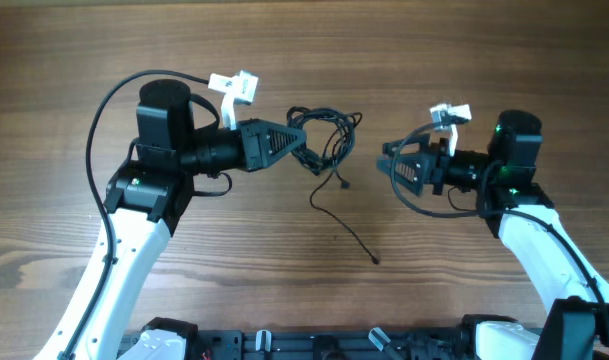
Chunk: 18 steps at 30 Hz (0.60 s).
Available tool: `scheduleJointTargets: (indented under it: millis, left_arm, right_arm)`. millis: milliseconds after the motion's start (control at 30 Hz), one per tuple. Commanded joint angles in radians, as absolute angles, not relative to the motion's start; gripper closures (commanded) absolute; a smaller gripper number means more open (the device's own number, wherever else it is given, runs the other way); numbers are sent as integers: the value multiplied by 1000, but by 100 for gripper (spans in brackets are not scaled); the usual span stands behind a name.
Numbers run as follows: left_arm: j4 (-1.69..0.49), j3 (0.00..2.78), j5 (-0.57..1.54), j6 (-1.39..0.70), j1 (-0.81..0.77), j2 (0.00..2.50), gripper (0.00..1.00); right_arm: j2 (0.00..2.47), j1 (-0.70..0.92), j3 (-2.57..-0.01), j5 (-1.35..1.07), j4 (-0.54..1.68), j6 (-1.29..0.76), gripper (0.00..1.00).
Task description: Untangle cables
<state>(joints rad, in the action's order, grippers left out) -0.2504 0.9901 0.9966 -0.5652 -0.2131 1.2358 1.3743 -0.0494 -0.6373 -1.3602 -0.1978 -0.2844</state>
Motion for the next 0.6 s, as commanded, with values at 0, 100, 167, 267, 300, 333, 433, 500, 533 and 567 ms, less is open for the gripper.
scheduleJointTargets:
  millis: [0,100,167,267,300,333,433,500,533,567]
  left_arm:
    - [-209,1006,971,-698,-205,1223,96]
    - [-191,1006,972,-830,-205,1223,96]
    - [-191,1006,972,-890,-205,1223,96]
    - [-190,1006,972,-952,-205,1223,96]
    - [-191,1006,972,-951,-205,1223,96]
    - [-191,1006,972,-951,-205,1223,96]
    - [-191,1006,971,-957,-205,1223,96]
    - [-191,1006,971,-992,-205,1223,96]
    - [-191,1006,971,-1008,-205,1223,96]
    - [-191,1006,971,-1020,-205,1223,96]
  right_arm:
    - [1362,-42,-640,-1499,-205,-97,6]
    - [1362,0,-640,-1499,-205,5,7]
    - [1362,36,-640,-1499,-205,30,9]
    - [1363,96,-640,-1486,-210,75,20]
    - [1364,111,-640,-1477,-210,78,25]
    - [1364,115,-640,-1476,-212,78,27]
    - [1364,117,-640,-1476,-217,75,33]
    - [1364,117,-640,-1477,-216,75,36]
    - [1364,118,-640,-1476,-216,75,42]
    - [1364,121,-640,-1476,-216,75,48]
